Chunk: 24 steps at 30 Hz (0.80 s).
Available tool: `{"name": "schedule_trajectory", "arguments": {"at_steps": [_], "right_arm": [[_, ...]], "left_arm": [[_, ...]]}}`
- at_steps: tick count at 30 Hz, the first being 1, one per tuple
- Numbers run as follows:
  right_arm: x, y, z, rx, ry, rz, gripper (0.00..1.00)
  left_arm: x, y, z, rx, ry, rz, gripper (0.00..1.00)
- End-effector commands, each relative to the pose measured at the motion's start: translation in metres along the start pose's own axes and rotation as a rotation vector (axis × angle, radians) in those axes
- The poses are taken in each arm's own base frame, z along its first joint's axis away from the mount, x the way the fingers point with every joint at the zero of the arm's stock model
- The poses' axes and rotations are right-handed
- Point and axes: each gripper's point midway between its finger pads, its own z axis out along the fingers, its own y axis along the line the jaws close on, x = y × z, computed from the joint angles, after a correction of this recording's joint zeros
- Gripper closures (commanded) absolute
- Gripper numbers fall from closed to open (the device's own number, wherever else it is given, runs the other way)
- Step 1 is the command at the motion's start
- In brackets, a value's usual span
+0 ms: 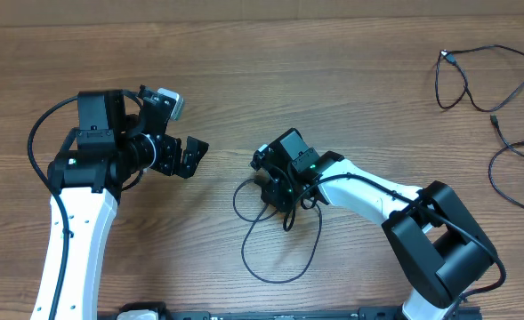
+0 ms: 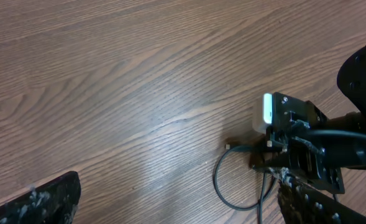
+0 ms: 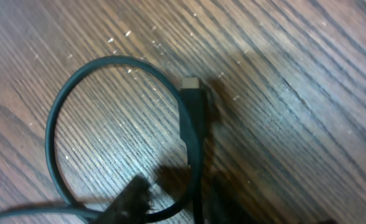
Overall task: Untangle cables
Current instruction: 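Grasp the short black cable near its connector with the right gripper, then lift the cable and carry it toward the upper right with the right gripper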
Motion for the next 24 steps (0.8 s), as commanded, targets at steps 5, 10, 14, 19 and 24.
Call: {"name": "schedule_trajectory", "arguments": {"at_steps": [5, 10, 14, 19, 24], "right_arm": [[0.009, 0.001, 0.001, -0.004, 0.050, 0.018, 0.96], [0.008, 0.002, -0.009, -0.003, 0.093, 0.030, 0.96], [0.004, -0.005, -0.020, 0.053, 0.126, 0.034, 0.96], [-0.006, -0.012, -0.040, 0.118, 0.158, 0.042, 0.96], [-0.021, -0.023, -0.066, 0.206, 0.171, 0.058, 0.96]], "left_arm": [[-0.012, -0.004, -0.010, 0.002, -0.042, 0.041, 0.00], [-0.012, -0.004, -0.010, 0.002, -0.042, 0.041, 0.01], [-0.012, -0.004, -0.010, 0.002, -0.043, 0.041, 0.01], [-0.012, -0.004, -0.010, 0.002, -0.042, 0.041, 0.01], [-0.012, -0.004, -0.010, 0.002, -0.042, 0.041, 0.00]]}}
